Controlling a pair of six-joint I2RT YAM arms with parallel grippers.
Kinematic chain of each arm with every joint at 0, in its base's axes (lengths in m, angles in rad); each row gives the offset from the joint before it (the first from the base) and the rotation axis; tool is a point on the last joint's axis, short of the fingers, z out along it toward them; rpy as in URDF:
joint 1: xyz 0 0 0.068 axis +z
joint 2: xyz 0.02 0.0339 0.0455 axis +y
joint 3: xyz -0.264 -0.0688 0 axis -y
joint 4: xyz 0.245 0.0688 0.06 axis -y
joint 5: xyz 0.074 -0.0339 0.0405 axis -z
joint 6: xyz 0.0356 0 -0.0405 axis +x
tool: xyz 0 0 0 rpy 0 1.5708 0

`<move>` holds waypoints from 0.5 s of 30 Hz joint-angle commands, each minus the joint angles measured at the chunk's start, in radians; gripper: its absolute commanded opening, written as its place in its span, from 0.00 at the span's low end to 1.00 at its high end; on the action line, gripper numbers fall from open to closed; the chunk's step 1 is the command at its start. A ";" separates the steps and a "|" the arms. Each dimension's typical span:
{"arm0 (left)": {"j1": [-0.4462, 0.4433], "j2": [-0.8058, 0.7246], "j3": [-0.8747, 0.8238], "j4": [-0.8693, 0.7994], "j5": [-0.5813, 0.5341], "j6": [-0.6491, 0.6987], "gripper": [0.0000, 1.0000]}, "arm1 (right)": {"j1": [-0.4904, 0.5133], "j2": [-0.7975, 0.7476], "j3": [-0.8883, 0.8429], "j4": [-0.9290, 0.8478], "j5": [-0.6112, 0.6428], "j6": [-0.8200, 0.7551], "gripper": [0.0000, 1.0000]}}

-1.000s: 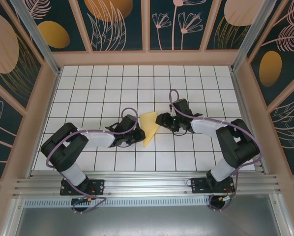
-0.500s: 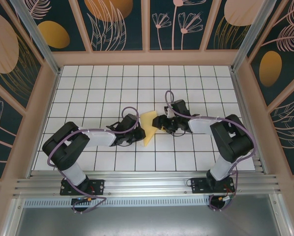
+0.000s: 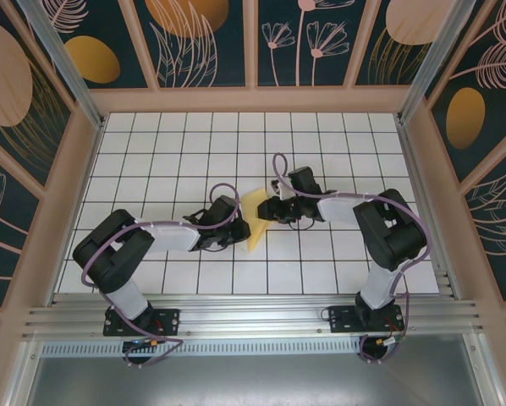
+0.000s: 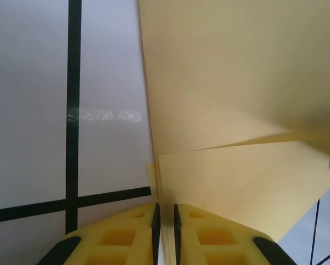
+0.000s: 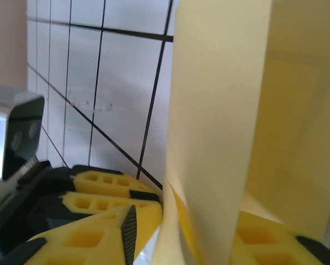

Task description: Fold a paper plane with a square sheet of paper (pick it up from the middle)

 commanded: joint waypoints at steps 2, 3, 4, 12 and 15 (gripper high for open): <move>0.009 -0.055 0.003 -0.033 -0.035 0.028 0.23 | 0.005 0.028 0.037 -0.070 -0.014 -0.118 0.20; 0.009 -0.076 -0.006 -0.030 -0.039 0.032 0.25 | 0.006 0.027 0.033 -0.063 -0.011 -0.111 0.18; 0.009 -0.101 -0.021 -0.022 -0.042 0.036 0.26 | 0.006 0.026 0.025 -0.048 -0.015 -0.096 0.13; -0.015 -0.334 -0.159 0.051 -0.046 0.075 0.38 | 0.020 -0.080 -0.143 0.197 0.064 0.219 0.03; -0.038 -0.396 -0.194 0.055 -0.061 0.101 0.40 | 0.076 -0.156 -0.195 0.215 0.188 0.347 0.03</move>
